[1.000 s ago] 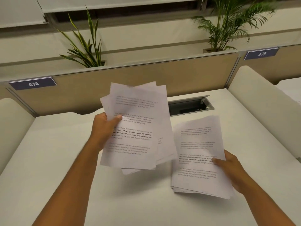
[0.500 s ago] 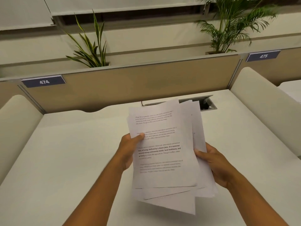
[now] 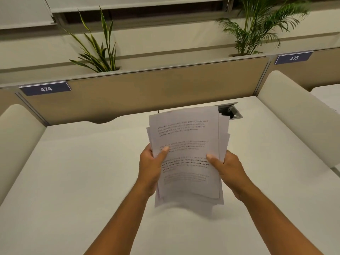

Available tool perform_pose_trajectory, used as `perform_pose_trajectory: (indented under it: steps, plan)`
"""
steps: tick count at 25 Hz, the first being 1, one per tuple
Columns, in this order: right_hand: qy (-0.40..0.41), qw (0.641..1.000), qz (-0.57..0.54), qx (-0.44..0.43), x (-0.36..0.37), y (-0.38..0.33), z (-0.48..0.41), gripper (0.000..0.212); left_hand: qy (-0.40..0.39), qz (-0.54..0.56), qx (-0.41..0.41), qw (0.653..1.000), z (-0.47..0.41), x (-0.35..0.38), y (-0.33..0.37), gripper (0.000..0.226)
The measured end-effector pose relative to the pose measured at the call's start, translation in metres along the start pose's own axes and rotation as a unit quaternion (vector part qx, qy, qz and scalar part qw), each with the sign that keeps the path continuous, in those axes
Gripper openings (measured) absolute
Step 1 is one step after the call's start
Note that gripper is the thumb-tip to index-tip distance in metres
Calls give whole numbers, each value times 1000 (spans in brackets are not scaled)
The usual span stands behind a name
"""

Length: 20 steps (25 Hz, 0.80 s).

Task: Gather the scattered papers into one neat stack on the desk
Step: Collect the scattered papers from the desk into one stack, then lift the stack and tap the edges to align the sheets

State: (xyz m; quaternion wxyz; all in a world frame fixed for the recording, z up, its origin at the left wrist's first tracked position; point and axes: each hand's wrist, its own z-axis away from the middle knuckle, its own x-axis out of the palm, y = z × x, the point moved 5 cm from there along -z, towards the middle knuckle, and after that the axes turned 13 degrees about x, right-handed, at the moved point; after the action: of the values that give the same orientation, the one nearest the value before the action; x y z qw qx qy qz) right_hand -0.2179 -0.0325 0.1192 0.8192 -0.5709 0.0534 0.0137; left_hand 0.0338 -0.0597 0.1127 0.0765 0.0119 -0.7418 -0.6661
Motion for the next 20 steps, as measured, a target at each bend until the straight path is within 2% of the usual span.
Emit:
perform_pose_trajectory:
  steps: [4,7,10,13,20]
  plan:
    - [78,991,-46,-97,1,-23,17,13,5,14,120,993,10,-1,35,24]
    - [74,987,-71,-122,3,-22,26,18,3,-1,150,989,20,-9,39,25]
    - [58,990,-68,-112,8,-8,28,30,12,-26,148,989,33,-12,28,26]
    - [57,993,-49,-94,13,6,24,31,19,-50,137,989,43,-11,12,16]
    - [55,996,-46,-55,16,31,20,40,70,-60,85,992,63,-17,-29,19]
